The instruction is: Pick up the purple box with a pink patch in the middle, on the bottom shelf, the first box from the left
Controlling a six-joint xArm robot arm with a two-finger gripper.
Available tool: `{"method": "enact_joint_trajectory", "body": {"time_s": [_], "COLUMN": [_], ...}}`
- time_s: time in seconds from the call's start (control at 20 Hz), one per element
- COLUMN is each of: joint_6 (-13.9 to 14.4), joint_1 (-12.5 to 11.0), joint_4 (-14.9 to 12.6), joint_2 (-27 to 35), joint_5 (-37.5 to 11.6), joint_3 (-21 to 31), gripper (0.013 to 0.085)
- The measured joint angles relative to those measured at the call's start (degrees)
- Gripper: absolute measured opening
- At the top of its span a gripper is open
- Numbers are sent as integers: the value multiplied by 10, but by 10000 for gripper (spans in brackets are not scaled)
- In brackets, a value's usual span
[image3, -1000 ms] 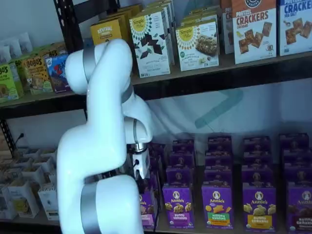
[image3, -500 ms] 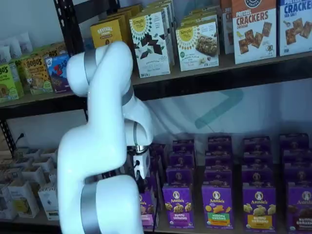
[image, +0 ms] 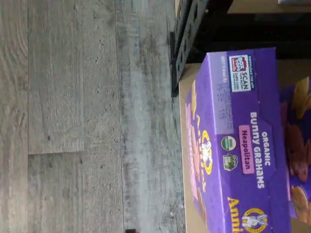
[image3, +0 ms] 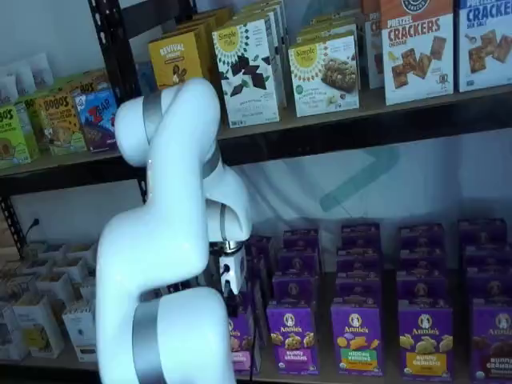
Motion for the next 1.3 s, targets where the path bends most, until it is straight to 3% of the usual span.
{"method": "enact_joint_trajectory", "body": {"time_s": [1.3], "joint_6": [55], "joint_1": [12], "joint_4": [-48], "joint_2": [121], "joint_5": [3], "joint_3": [-114], "gripper": [850]}}
